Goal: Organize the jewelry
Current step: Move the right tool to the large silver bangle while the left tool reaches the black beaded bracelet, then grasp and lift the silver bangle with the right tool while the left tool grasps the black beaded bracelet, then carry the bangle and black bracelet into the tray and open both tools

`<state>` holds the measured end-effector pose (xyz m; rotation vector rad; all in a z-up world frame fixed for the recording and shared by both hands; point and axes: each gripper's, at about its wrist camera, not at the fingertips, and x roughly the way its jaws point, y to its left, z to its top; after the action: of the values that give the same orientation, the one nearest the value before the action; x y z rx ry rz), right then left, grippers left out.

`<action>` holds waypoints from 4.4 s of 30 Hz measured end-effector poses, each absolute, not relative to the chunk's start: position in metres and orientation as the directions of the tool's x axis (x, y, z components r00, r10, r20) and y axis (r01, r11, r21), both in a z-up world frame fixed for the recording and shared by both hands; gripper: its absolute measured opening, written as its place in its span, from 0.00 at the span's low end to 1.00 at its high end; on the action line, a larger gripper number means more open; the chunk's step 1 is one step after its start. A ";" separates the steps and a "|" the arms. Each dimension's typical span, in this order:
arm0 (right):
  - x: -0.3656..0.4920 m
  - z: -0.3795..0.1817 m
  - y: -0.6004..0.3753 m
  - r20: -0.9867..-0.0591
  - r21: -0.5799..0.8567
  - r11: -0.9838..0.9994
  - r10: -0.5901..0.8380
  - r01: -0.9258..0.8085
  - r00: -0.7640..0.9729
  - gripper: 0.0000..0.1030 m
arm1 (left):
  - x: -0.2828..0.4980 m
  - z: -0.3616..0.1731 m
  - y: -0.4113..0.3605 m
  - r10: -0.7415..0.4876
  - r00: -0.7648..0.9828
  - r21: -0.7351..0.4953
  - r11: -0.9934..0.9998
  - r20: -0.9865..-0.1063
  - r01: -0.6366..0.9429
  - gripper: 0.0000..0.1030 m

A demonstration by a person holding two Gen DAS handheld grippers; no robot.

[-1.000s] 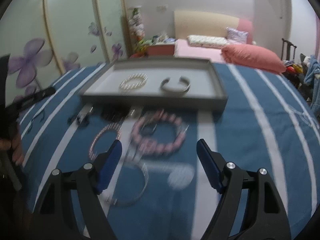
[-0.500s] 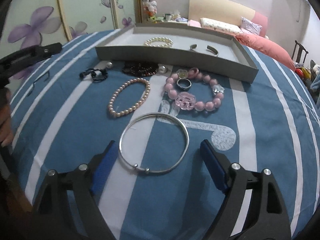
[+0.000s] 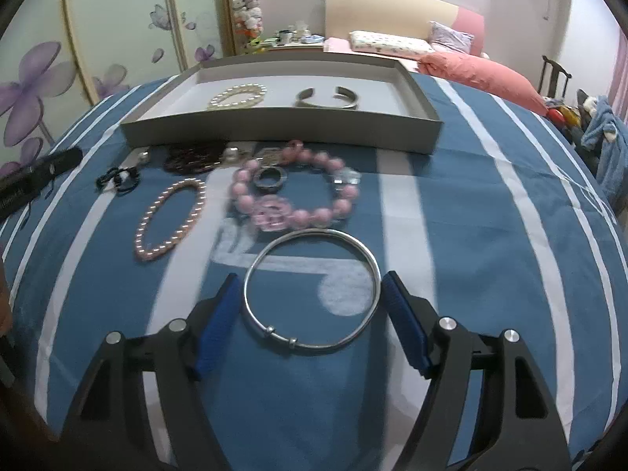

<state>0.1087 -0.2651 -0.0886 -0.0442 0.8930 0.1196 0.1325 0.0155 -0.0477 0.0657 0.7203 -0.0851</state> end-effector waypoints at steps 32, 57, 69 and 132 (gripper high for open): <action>0.107 -0.091 -0.265 -0.783 0.011 0.992 0.087 -0.125 0.616 0.70 | 0.134 -0.076 0.002 -0.091 0.599 0.032 0.981 -0.795 0.192 0.12; 0.104 -0.090 -0.266 -0.806 0.005 0.987 0.099 -0.161 0.583 0.69 | 0.126 -0.077 -0.001 -0.109 0.601 0.006 0.983 -0.792 0.186 0.11; 0.098 -0.087 -0.275 -0.781 0.045 0.989 0.120 -0.138 0.613 0.69 | 0.114 -0.056 0.003 -0.169 0.668 -0.051 0.980 -0.725 0.193 0.11; 0.060 0.002 -0.260 -0.326 0.034 0.997 0.075 -0.067 0.942 0.69 | 0.081 -0.003 -0.022 -0.160 0.860 -0.050 0.987 -0.485 0.156 0.11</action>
<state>0.0598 -0.2596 0.0022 0.0224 0.3336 0.0725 0.0810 -0.0219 -0.0028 -0.0096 0.5099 -0.1659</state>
